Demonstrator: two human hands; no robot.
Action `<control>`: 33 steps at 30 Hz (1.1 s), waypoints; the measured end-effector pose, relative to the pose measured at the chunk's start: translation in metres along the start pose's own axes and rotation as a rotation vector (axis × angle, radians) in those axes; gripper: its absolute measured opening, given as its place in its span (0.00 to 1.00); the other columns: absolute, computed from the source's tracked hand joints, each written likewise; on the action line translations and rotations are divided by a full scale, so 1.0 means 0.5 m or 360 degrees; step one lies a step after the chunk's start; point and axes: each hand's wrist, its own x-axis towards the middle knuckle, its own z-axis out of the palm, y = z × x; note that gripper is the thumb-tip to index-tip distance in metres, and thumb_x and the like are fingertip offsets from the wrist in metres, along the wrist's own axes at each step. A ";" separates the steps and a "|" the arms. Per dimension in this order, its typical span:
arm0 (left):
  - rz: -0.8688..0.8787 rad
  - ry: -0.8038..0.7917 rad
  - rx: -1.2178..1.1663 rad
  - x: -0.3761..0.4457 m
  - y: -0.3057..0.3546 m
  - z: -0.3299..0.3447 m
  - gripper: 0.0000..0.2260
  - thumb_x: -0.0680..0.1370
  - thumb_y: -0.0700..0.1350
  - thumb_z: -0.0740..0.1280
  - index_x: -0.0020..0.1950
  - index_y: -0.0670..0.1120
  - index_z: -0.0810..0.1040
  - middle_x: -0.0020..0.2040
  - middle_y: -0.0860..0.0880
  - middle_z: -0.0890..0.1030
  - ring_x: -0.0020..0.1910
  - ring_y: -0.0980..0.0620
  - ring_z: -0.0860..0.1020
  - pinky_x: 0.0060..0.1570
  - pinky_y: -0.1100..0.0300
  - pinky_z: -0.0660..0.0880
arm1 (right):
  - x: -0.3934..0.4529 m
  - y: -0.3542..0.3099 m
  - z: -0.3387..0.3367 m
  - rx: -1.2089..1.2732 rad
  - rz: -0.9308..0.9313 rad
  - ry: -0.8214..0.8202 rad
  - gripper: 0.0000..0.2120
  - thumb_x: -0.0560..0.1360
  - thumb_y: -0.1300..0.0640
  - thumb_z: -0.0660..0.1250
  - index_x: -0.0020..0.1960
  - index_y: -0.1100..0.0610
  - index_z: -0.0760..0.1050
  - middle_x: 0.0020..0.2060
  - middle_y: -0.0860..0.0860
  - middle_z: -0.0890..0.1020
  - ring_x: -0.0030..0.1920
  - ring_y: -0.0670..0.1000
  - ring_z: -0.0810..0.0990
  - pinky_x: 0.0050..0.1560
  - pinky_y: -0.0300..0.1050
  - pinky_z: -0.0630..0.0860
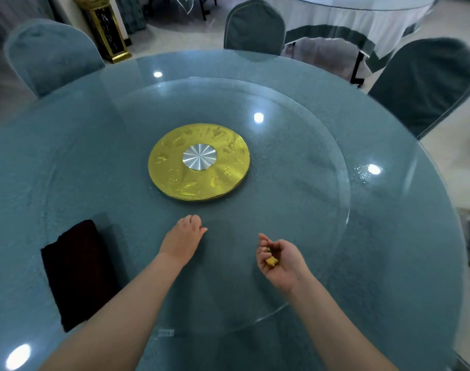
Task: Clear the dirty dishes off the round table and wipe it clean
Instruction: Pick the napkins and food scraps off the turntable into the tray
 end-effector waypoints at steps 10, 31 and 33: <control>-0.1334 -0.0042 -0.2702 -0.164 0.116 -0.085 0.08 0.83 0.36 0.57 0.46 0.42 0.73 0.40 0.45 0.77 0.37 0.52 0.74 0.31 0.64 0.77 | -0.141 0.033 -0.103 -0.0003 -0.0156 -0.0268 0.14 0.75 0.65 0.58 0.49 0.75 0.77 0.50 0.69 0.80 0.55 0.65 0.79 0.47 0.58 0.82; -0.0941 -0.1666 -0.2150 -0.637 0.678 0.042 0.14 0.81 0.35 0.53 0.43 0.42 0.76 0.35 0.46 0.78 0.32 0.52 0.75 0.31 0.64 0.71 | -0.504 0.049 -0.733 0.0056 -0.0333 0.0369 0.12 0.79 0.56 0.60 0.37 0.56 0.71 0.31 0.53 0.73 0.30 0.49 0.72 0.25 0.37 0.70; -0.0954 -0.1766 -0.2067 -0.677 0.719 0.080 0.14 0.81 0.36 0.54 0.43 0.42 0.78 0.38 0.45 0.80 0.36 0.51 0.77 0.36 0.62 0.75 | -0.515 0.054 -0.803 0.0146 -0.0362 0.0431 0.12 0.79 0.58 0.60 0.39 0.59 0.74 0.33 0.55 0.77 0.34 0.51 0.75 0.32 0.40 0.77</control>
